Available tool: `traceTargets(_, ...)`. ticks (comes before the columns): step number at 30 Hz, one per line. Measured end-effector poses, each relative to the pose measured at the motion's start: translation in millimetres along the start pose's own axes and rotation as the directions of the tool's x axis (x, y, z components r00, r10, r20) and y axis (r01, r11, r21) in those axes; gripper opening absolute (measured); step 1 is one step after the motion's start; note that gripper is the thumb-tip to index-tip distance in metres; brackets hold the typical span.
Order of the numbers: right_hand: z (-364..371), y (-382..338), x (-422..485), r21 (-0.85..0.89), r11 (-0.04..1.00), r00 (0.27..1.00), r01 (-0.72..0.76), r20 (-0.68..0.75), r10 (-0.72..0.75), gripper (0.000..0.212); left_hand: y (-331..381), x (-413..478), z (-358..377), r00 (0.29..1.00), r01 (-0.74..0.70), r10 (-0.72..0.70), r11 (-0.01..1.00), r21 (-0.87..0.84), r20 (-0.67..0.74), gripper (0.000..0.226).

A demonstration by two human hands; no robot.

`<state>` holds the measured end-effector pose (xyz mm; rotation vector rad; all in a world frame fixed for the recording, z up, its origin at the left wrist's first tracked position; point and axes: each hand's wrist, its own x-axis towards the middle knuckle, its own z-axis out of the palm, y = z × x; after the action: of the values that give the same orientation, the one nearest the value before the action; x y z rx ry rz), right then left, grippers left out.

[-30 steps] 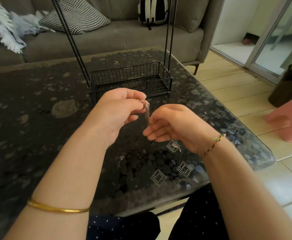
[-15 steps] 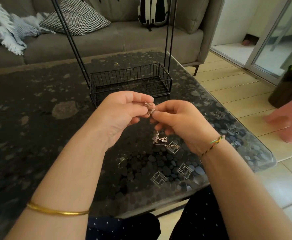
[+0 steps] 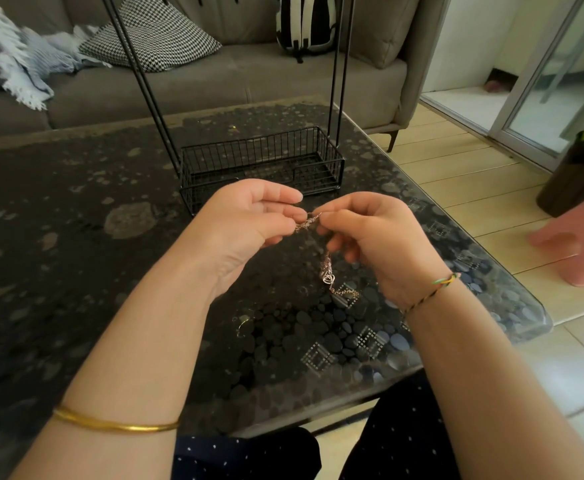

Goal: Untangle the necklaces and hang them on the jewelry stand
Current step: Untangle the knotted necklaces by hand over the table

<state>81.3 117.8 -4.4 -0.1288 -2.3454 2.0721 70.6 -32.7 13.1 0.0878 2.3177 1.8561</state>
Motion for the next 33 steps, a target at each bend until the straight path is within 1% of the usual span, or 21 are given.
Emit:
traceTargets(5,-0.7,-0.9,-0.6,0.011,1.000,1.000,-0.015,-0.001,0.015,0.008,-1.7,0.3,0.9,0.999,0.015,-0.013,0.998,0.057,-0.035,0.025)
traceTargets(7,0.0,-0.5,-0.4,0.010,1.000,1.000,-0.009,0.012,0.009,0.008,-2.8,1.4,0.6,0.998,0.029,-0.025,0.998,0.054,-0.063,0.022)
traceTargets(10,1.4,0.3,0.1,-0.002,1.000,0.999,0.002,0.049,-0.002,0.014,-2.0,1.8,0.8,0.995,0.067,-0.071,0.996,-0.059,-0.074,0.022)
traceTargets(12,1.6,0.9,0.4,-0.014,1.000,0.998,0.019,0.066,-0.018,0.016,-1.2,1.4,1.2,0.995,0.067,-0.075,0.992,-0.109,-0.070,0.021)
traceTargets(16,1.1,1.6,0.2,-0.034,0.998,0.995,0.051,0.085,-0.048,0.017,-0.3,1.3,1.5,0.993,0.063,-0.074,0.991,-0.120,-0.089,0.020)
traceTargets(20,1.7,3.2,0.3,-0.061,0.996,0.994,0.071,0.088,-0.065,0.018,0.7,1.5,2.4,0.993,0.062,-0.078,0.983,-0.171,-0.088,0.021)
traceTargets(24,1.7,4.8,0.5,-0.157,0.983,0.993,0.099,0.084,-0.086,0.021,1.4,0.9,3.9,0.994,0.059,-0.076,0.978,-0.198,-0.079,0.023)
traceTargets(26,2.2,5.5,1.1,-0.181,0.980,0.995,0.078,0.082,-0.064,0.025,2.2,0.2,4.9,0.994,0.055,-0.074,0.973,-0.223,-0.078,0.023)
traceTargets(28,2.7,5.3,1.6,-0.141,0.989,0.995,0.038,0.099,-0.024,0.028,2.7,0.3,5.1,0.994,0.049,-0.072,0.968,-0.246,-0.085,0.023)
traceTargets(31,3.3,3.7,0.6,-0.074,0.997,0.985,-0.016,0.170,0.029,0.019,2.9,0.8,4.9,0.993,0.043,-0.071,0.961,-0.275,-0.091,0.022)
traceTargets(33,4.9,3.9,-0.7,-0.087,0.996,0.981,0.001,0.194,0.016,0.008,2.7,0.9,4.8,0.992,0.041,-0.072,0.957,-0.286,-0.100,0.020)
